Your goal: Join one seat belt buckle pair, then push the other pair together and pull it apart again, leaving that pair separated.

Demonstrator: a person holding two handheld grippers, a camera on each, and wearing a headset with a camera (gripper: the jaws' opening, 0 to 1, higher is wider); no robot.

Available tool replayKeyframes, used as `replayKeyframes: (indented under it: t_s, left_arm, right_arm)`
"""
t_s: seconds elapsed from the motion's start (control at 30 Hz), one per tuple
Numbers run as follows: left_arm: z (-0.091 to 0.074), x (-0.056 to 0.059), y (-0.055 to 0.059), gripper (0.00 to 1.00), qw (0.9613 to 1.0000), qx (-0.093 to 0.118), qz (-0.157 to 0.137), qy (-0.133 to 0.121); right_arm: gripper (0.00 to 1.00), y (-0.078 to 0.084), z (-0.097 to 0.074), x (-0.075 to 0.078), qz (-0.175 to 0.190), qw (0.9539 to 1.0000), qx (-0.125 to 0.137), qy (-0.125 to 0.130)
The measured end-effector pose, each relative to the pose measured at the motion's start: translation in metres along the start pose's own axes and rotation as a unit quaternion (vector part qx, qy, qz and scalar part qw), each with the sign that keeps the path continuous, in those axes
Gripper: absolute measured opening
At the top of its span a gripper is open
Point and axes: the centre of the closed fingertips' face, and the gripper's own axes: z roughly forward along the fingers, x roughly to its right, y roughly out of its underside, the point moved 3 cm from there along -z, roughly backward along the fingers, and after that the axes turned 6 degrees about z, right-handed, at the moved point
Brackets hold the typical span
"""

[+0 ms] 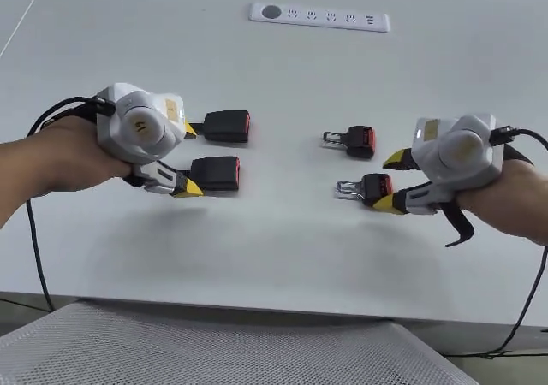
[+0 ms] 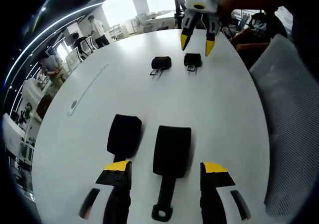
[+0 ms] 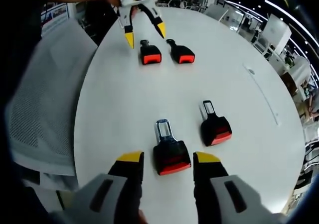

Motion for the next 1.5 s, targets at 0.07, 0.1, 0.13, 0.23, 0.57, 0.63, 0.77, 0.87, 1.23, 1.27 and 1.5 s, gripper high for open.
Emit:
replayKeyframes:
  t_s: [0.07,0.1,0.13,0.23,0.57,0.63,0.77,0.87,1.23,1.27,1.5]
  left_arm:
    - [0.003,0.002,0.0,0.56,1.0,-0.003,0.003,0.006]
    - [0.004,0.002,0.0,0.54,0.9999,-0.005,0.002,0.01]
    - [0.005,0.003,0.001,0.53,0.9999,-0.007,0.003,0.013]
    - [0.009,0.001,0.004,0.52,0.9998,-0.016,0.002,0.012]
    - [0.016,0.006,0.006,0.42,0.9987,-0.02,0.006,0.046]
    - [0.018,0.007,0.007,0.4,0.9984,-0.023,0.008,0.05]
    - [0.02,0.007,0.007,0.36,0.998,-0.027,0.017,0.054]
    - [0.021,0.006,0.008,0.35,0.9978,-0.03,0.015,0.056]
    - [0.024,0.005,0.01,0.32,0.9963,-0.038,0.042,0.065]
    - [0.024,0.005,0.01,0.32,0.9959,-0.037,0.05,0.066]
    - [0.024,0.006,0.01,0.32,0.9947,-0.035,0.064,0.073]
  right_arm:
    - [0.41,0.0,0.001,0.002,-0.001,1.0,-0.001,0.0]
    - [0.41,0.001,0.001,0.003,0.0,1.0,-0.001,0.0]
    - [0.41,0.001,0.001,0.003,0.0,1.0,-0.002,-0.001]
    - [0.41,0.004,0.003,0.005,0.002,1.0,-0.005,-0.003]
    - [0.4,0.012,0.008,0.008,-0.001,0.9996,-0.018,-0.019]
    - [0.39,0.013,0.011,0.008,0.001,0.9995,-0.021,-0.024]
    - [0.39,0.016,0.016,0.007,-0.003,0.999,-0.03,-0.033]
    - [0.38,0.016,0.018,0.009,-0.004,0.9988,-0.031,-0.036]
    - [0.35,0.019,0.022,0.011,-0.024,0.9978,-0.039,-0.048]
    - [0.35,0.019,0.022,0.011,-0.025,0.9977,-0.04,-0.049]
    - [0.34,0.019,0.023,0.012,-0.034,0.9965,-0.045,-0.062]
